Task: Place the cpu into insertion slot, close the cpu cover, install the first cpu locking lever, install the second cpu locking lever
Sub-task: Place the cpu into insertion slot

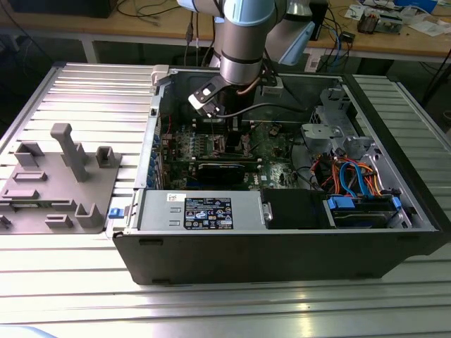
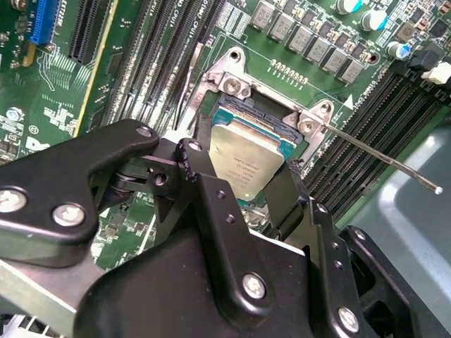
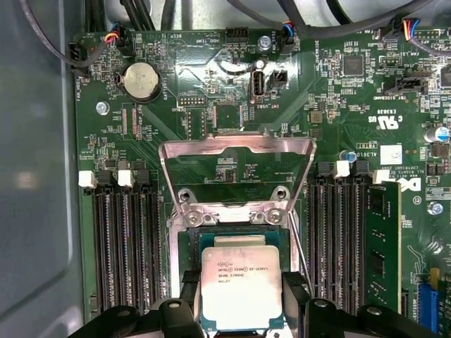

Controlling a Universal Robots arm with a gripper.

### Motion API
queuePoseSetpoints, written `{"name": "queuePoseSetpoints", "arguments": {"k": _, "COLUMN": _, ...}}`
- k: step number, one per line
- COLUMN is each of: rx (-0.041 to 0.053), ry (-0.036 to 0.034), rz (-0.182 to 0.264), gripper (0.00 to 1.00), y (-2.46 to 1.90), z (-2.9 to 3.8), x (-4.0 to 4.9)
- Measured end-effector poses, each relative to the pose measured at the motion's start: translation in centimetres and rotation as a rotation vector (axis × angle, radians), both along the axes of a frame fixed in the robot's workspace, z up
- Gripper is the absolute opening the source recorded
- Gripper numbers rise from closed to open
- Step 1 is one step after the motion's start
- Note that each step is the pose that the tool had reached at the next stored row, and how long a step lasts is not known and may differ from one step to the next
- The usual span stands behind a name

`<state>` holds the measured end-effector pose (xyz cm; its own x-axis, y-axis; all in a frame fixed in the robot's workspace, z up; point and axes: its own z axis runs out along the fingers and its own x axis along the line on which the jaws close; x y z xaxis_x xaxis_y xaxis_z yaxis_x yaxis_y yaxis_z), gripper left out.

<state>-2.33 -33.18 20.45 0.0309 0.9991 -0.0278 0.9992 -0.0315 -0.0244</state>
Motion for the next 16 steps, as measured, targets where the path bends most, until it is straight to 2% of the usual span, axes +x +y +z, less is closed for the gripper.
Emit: {"name": "queuePoseSetpoints", "arguments": {"k": 16, "rx": 0.0028, "ry": -0.0004, "rz": 0.000, "gripper": 0.55, "y": 0.35, "z": -0.65, "x": -0.02}}
